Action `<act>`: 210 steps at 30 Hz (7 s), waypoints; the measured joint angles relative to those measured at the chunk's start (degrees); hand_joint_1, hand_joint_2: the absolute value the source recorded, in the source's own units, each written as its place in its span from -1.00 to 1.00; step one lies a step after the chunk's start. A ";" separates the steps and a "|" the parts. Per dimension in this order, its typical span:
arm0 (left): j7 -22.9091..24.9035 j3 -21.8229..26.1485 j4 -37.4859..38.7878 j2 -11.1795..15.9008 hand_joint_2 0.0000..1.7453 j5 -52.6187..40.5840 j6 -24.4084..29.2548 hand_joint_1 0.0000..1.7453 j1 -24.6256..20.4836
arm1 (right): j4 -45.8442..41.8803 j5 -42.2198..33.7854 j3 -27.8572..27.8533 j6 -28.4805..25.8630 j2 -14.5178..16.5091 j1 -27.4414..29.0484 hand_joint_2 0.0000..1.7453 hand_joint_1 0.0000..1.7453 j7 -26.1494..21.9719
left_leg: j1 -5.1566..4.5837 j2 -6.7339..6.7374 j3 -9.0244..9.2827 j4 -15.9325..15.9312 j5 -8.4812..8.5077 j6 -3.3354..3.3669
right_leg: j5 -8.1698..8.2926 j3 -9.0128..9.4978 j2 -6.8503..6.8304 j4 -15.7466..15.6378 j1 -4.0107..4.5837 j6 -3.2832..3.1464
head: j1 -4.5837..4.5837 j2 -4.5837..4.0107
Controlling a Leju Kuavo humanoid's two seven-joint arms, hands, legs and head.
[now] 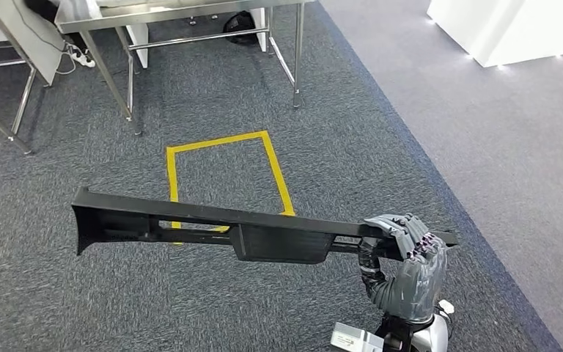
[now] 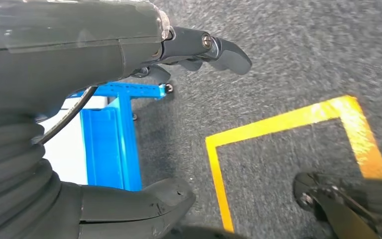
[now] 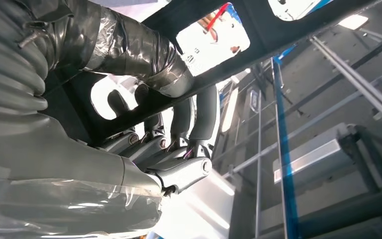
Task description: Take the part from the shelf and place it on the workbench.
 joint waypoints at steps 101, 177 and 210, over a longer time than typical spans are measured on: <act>1.09 1.52 0.17 0.25 1.00 -0.09 -1.23 -1.00 1.18 | -5.48 2.63 -0.61 -0.05 2.06 10.58 1.00 1.00 -4.44 | 0.87 -2.32 -4.62 8.91 -7.13 -2.41 | -2.46 4.39 4.89 -1.52 0.03 -2.56 | 0.18 -0.01; 0.55 2.84 0.13 1.31 1.00 0.44 -1.56 -1.00 0.54 | -5.44 1.64 -0.66 -0.01 2.15 9.45 1.00 1.00 -5.66 | -0.55 -2.52 -1.89 1.34 0.33 1.12 | -4.75 6.96 4.76 -3.16 0.57 -0.73 | 0.19 -0.01; 0.80 2.79 0.17 0.11 1.00 0.56 -2.23 -1.00 0.85 | -5.95 4.74 -0.58 -0.02 2.55 9.22 1.00 1.00 -3.17 | 0.13 -1.97 -5.38 3.87 1.62 -1.33 | -5.95 7.40 4.52 -1.24 0.54 -1.65 | 0.23 -0.01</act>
